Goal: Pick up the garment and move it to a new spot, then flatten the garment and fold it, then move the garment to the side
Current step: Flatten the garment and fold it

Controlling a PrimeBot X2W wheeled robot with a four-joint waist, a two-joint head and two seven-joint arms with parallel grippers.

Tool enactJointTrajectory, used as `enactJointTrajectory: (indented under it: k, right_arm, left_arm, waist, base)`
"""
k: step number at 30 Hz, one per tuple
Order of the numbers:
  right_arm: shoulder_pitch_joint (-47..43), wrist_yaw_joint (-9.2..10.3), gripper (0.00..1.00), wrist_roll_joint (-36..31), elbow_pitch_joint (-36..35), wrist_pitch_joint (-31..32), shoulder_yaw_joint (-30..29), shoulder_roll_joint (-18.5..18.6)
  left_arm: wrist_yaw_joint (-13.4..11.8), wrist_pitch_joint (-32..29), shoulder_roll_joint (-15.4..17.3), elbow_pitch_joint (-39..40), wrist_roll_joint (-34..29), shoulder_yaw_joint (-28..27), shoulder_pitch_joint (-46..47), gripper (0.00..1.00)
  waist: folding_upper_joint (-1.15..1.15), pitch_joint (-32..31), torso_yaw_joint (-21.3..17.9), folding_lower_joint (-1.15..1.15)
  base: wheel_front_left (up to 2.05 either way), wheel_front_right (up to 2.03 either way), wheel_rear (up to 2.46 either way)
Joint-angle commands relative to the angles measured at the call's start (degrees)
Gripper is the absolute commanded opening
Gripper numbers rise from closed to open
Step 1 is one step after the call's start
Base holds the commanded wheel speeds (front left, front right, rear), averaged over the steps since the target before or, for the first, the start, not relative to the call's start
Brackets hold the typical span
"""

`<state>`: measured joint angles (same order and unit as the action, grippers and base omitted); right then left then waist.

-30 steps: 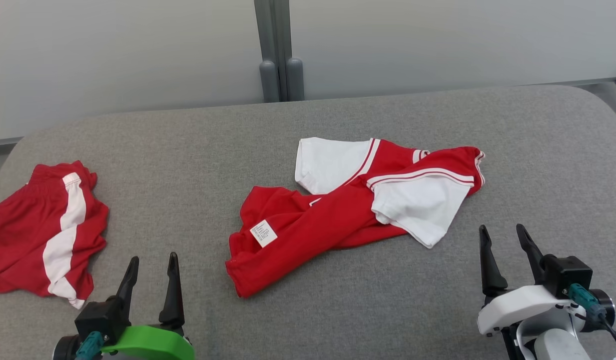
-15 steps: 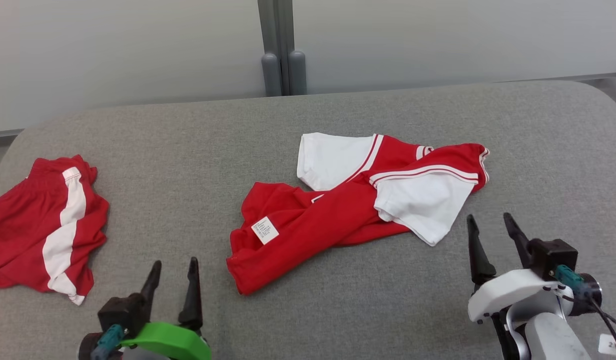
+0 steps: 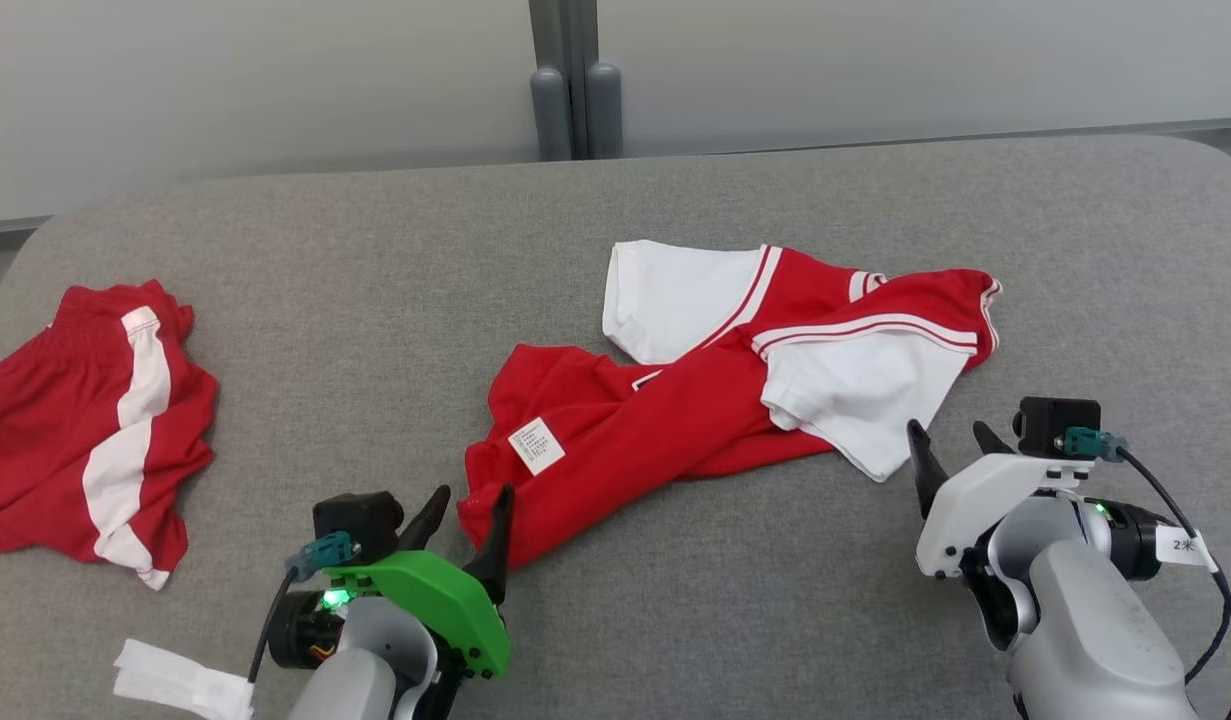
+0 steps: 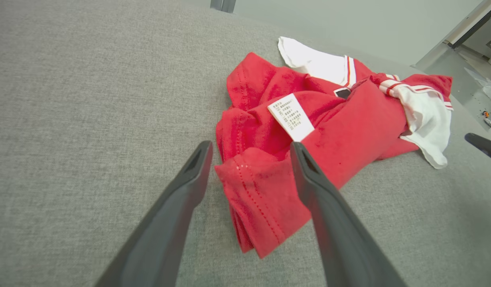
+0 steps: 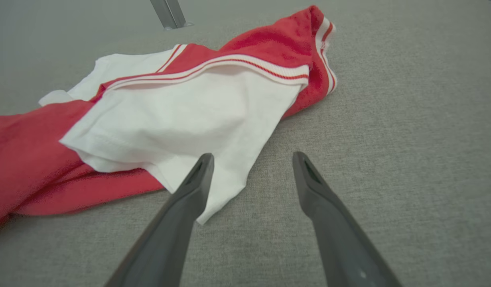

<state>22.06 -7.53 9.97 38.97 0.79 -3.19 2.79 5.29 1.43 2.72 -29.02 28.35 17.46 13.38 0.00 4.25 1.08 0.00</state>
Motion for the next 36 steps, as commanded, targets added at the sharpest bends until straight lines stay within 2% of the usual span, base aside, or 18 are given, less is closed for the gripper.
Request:
enactJointTrajectory:
  k: [1, 8, 18, 22, 27, 28, 29, 30, 31, 32, 33, 34, 36]
  right_arm:
    - [1.3, 0.08, 1.0, 0.1, 2.5, 0.4, -0.2, 0.2]
    - [5.7, 0.08, 1.0, 0.2, 12.9, -1.0, 1.2, 0.2]
    - [10.0, 0.04, 1.0, 0.5, 24.4, -3.1, 4.0, 0.0]
    - [11.2, 0.0, 1.0, 2.6, 27.8, -2.4, 7.4, -0.4]
    - [11.2, -0.29, 1.0, 7.7, 27.5, -1.9, 14.2, -0.9]
    - [11.1, -0.31, 0.81, 8.6, 27.5, -1.8, 15.3, -0.9]
    - [11.1, -0.31, 0.53, 9.3, 27.5, -1.8, 16.0, -0.9]
    - [11.1, -0.31, 0.34, 9.7, 27.6, -1.7, 17.0, -1.0]
    - [11.1, -0.31, 0.12, 9.9, 27.8, -1.8, 17.4, -1.0]
    - [11.1, -0.3, 0.0, 10.1, 28.1, -2.2, 17.9, -0.9]
    - [11.1, -0.24, 0.0, 10.2, 28.4, -2.5, 18.1, -0.7]
    - [11.2, -0.14, 0.0, 10.4, 28.7, -2.9, 18.2, -0.4]
    - [11.2, -0.13, 0.0, 10.8, 28.6, -4.2, 18.3, -0.1]
  left_arm:
    - [-0.9, -1.6, 0.3, 0.0, 0.5, 0.9, 0.7, 1.0]
    - [-4.0, -5.1, 0.3, 1.1, 1.0, 2.3, 1.6, 1.0]
    - [-5.8, -7.7, 0.3, 2.1, 2.0, 2.8, 1.2, 1.0]
    - [-5.8, -8.1, 0.3, 2.2, 2.3, 3.2, 1.2, 1.0]
    - [-6.2, -8.3, 0.3, 2.3, 2.3, 3.5, 1.6, 1.0]
    - [-6.3, -8.2, 0.3, 2.3, 2.5, 3.5, 1.7, 0.95]
    - [-6.3, -8.0, 0.3, 2.3, 2.6, 3.4, 1.8, 0.91]
    - [-6.3, -7.8, 0.3, 2.4, 2.6, 3.5, 2.0, 0.79]
    - [-6.3, -7.4, 0.3, 2.5, 2.6, 3.5, 2.1, 0.57]
    - [-6.3, -7.2, 0.3, 2.5, 2.6, 3.6, 2.1, 0.43]
    - [-6.2, -6.8, 0.3, 2.7, 2.4, 3.7, 2.1, 0.19]
    - [-6.2, -6.4, 0.3, 2.9, 2.3, 3.7, 2.2, 0.01]
    - [-5.9, -5.8, 0.5, 3.3, 2.3, 3.7, 2.0, 0.0]
  waist:
    - [0.0, 0.8, 0.7, 0.0]
    - [0.0, 2.1, 1.4, 0.0]
    - [0.0, 2.6, 1.8, 0.0]
    - [0.0, 2.8, 1.8, 0.0]
    - [0.0, 3.0, 1.8, 0.0]
    - [0.0, 3.0, 1.8, 0.0]
    - [0.0, 3.1, 1.8, 0.0]
    - [0.0, 3.1, 1.7, 0.0]
    - [0.0, 3.0, 1.7, 0.0]
    - [0.0, 3.0, 1.7, 0.0]
    - [0.0, 2.9, 1.7, 0.0]
    - [0.0, 2.9, 1.6, 0.0]
    - [0.0, 2.6, 1.6, 0.0]
  base:
    - [0.0, 0.0, 0.0]
    - [0.0, 0.0, 0.0]
    - [0.0, 0.0, 0.0]
    - [0.0, 0.0, 0.0]
    - [0.0, 0.0, 0.0]
    - [0.0, 0.0, 0.0]
    - [0.0, 0.0, 0.0]
    - [0.0, 0.0, 0.0]
    - [0.0, 0.0, 0.0]
    - [0.0, 0.0, 0.0]
    - [0.0, 0.0, 0.0]
    - [0.0, 0.0, 0.0]
    - [0.0, 0.0, 0.0]
